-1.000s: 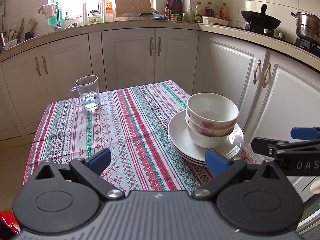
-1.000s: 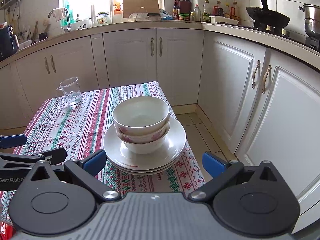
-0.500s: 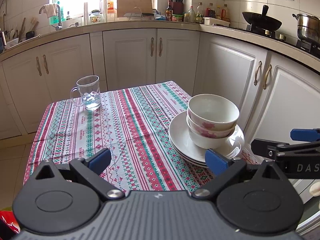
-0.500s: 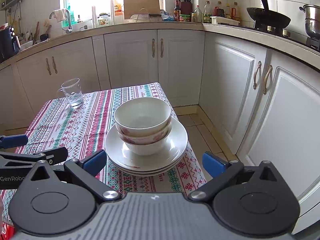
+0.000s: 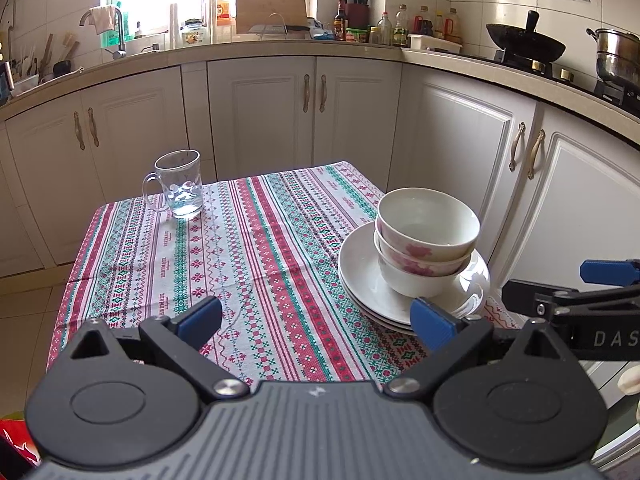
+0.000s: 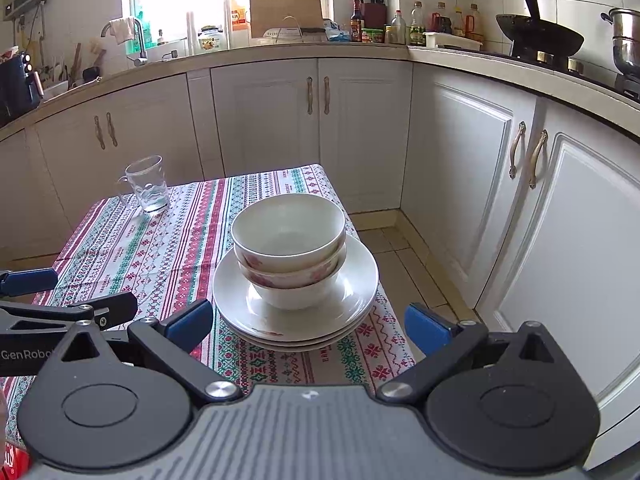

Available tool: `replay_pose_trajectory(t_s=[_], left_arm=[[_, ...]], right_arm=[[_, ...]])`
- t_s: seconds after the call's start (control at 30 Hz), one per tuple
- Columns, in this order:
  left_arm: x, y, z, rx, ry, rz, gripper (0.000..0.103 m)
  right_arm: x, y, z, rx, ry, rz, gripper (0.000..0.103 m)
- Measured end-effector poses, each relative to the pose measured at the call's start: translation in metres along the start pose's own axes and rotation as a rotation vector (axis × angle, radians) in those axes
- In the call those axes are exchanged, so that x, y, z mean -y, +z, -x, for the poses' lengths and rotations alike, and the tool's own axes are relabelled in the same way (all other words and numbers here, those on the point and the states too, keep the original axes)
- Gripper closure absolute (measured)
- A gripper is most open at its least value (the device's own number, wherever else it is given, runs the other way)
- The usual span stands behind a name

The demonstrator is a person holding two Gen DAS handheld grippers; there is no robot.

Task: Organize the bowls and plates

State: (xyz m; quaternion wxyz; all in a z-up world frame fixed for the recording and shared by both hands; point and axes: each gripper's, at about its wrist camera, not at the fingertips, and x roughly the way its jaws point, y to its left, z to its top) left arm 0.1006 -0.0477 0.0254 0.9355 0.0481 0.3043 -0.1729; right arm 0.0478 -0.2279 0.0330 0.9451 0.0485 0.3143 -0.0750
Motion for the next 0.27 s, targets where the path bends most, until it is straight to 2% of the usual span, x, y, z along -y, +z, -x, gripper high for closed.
replay_pose_trajectory(t_s=[0.27], left_arm=[[0.0005,0.0006,0.0001,-0.001,0.001,0.0,0.003]], right_arm=[[-0.0002,-0.0001,0.0001,0.001,-0.001,0.003,0.0]])
